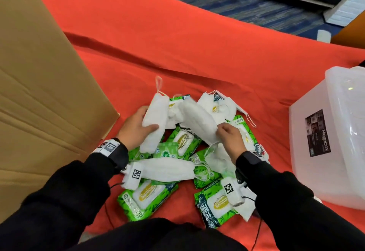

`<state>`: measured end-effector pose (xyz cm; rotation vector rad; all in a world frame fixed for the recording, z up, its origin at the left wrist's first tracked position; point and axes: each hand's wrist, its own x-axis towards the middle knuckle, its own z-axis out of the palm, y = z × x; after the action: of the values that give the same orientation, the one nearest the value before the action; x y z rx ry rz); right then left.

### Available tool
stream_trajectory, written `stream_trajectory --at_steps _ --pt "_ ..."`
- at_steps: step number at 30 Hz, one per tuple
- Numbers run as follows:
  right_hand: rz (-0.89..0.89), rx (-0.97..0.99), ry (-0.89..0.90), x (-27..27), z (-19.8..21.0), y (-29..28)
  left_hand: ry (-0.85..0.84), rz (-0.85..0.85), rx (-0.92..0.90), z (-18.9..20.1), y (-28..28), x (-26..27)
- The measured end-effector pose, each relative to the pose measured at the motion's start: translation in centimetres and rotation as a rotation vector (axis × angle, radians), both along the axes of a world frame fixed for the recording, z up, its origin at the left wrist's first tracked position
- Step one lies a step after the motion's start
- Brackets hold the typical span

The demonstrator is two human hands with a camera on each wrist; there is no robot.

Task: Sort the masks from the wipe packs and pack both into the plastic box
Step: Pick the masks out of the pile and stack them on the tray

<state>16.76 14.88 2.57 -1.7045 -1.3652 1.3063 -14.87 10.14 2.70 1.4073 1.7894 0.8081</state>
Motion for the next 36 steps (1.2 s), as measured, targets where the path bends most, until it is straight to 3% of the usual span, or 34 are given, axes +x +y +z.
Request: stream_trajectory --at_steps 3,8,13,18,20,24,30,36 --pt "-0.148 -0.266 0.383 0.4 1.4 -0.8 -0.373 0.151 -0.098 0.2 -1.1 1.6" --pt "-0.162 -0.367 0.507 1.1 1.1 -2.6 -0.865 0.411 -0.132 1.7 -2.5 4.8" --pt "-0.191 -0.402 0.485 1.1 0.8 -4.0 -0.733 0.189 -0.023 2.4 -4.4 6.5" --pt "-0.290 -0.461 0.618 0.7 1.1 -4.8 -0.657 0.142 -0.144 2.2 -5.0 7.9" --pt "-0.261 -0.463 0.652 0.6 0.9 -5.1 -0.702 0.148 -0.176 2.4 -5.1 7.9" --pt "-0.161 -0.405 0.537 0.3 0.6 -5.4 -0.693 0.072 -0.121 2.9 -5.2 7.6" --pt "-0.070 -0.408 0.623 0.0 1.1 -6.1 -0.569 0.129 0.005 2.8 -5.1 7.9" --pt "-0.128 -0.413 0.621 -0.2 1.5 -6.9 -0.788 0.260 0.028 4.2 -4.4 8.5"
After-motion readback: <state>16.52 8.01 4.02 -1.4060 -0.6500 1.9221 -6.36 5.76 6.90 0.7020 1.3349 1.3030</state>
